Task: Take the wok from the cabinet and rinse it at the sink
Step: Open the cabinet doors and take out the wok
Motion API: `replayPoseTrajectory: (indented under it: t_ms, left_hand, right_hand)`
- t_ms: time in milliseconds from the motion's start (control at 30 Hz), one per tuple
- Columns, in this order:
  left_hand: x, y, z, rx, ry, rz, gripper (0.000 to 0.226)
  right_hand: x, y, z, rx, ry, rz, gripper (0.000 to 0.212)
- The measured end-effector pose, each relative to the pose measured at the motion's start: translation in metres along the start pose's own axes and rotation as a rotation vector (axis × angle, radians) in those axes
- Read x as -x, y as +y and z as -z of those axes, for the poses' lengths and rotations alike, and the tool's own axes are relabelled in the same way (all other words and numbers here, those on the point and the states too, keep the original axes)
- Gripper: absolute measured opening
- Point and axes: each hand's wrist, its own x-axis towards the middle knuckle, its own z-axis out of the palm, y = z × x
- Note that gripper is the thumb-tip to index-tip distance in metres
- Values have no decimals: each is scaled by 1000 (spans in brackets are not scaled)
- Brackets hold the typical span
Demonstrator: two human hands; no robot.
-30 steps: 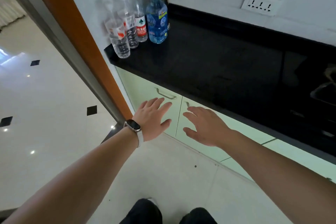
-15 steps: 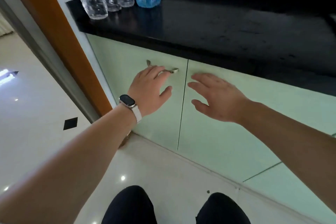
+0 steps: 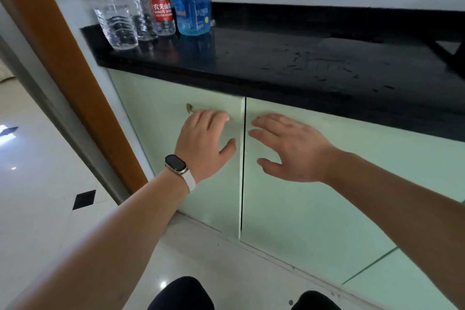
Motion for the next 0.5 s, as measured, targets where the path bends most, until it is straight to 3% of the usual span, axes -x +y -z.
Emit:
replayPoseTrajectory:
  t_ms: [133, 300, 500]
  left_hand:
    - [22, 1, 9, 10, 37, 39, 46]
    - [50, -5, 39, 11, -56, 53, 47]
    - [83, -20, 59, 79, 6, 106, 48]
  right_hand:
    - [-1, -1, -1, -6, 6, -9, 62]
    - [1, -5, 3, -16, 4, -24, 62]
    - [6, -21, 1, -28, 118, -6, 61]
